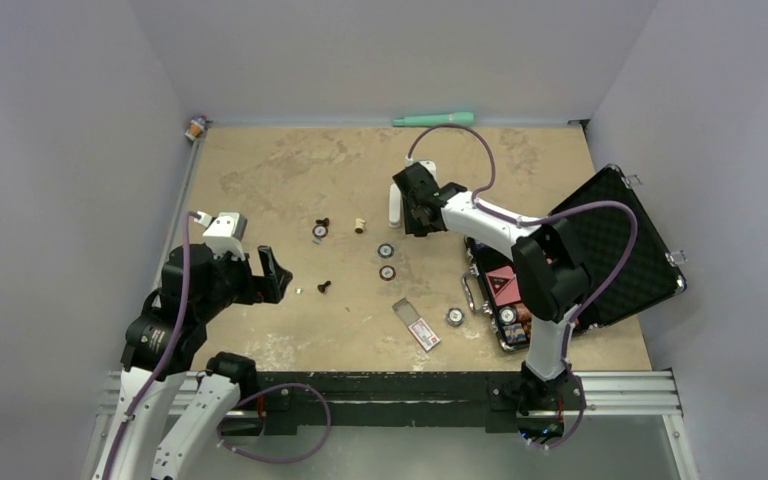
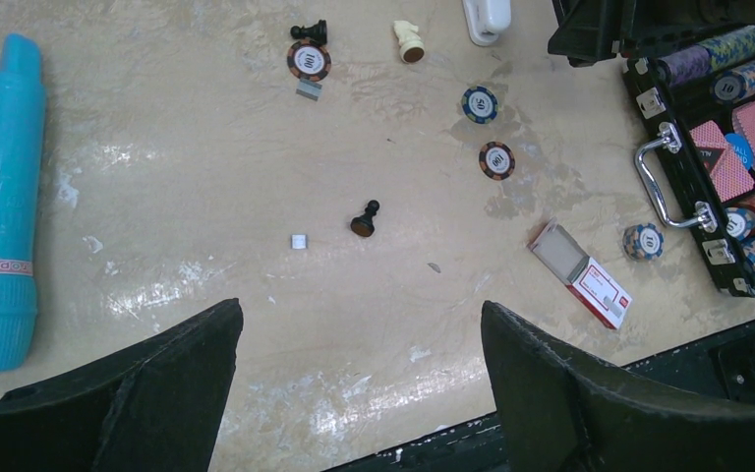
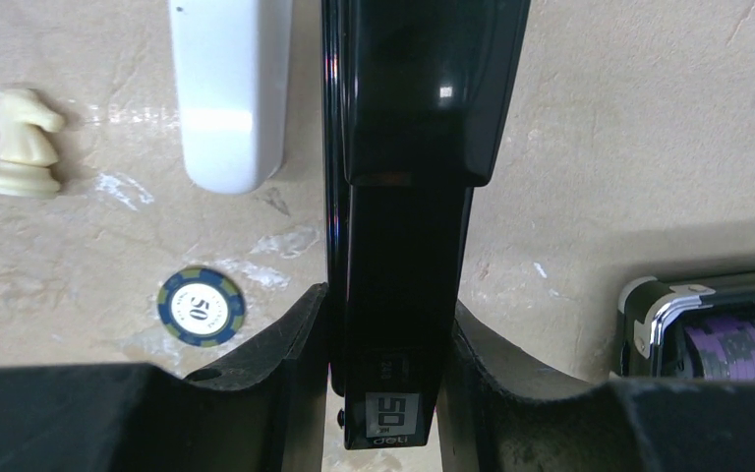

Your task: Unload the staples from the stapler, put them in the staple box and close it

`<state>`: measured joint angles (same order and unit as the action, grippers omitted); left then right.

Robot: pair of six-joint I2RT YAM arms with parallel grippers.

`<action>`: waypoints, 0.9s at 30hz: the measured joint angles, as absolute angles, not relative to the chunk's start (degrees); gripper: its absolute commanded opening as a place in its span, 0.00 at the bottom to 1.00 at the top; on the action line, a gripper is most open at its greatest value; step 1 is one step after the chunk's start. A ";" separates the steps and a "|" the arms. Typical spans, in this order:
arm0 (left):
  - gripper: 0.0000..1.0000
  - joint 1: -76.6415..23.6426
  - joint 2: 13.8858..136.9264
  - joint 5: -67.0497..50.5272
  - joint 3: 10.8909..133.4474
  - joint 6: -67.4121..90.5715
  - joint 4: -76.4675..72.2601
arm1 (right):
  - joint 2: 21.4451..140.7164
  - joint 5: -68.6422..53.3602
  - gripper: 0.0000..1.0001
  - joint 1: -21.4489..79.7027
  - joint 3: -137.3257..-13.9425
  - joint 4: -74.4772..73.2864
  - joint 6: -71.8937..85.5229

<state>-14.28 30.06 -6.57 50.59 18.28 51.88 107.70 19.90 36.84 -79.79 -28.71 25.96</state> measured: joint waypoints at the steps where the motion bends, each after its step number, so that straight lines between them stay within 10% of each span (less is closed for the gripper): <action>1: 0.94 -14.28 30.06 -6.57 50.57 18.26 51.88 | 108.25 19.55 0.00 36.42 -79.94 -28.82 25.58; 27: 0.92 -14.28 30.15 -6.61 50.22 18.13 51.48 | 119.24 13.34 0.11 32.18 -88.07 -29.65 19.38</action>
<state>-14.28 30.15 -6.61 50.22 18.13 51.48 119.24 13.34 32.18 -88.07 -29.65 19.38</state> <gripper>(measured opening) 0.927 0.383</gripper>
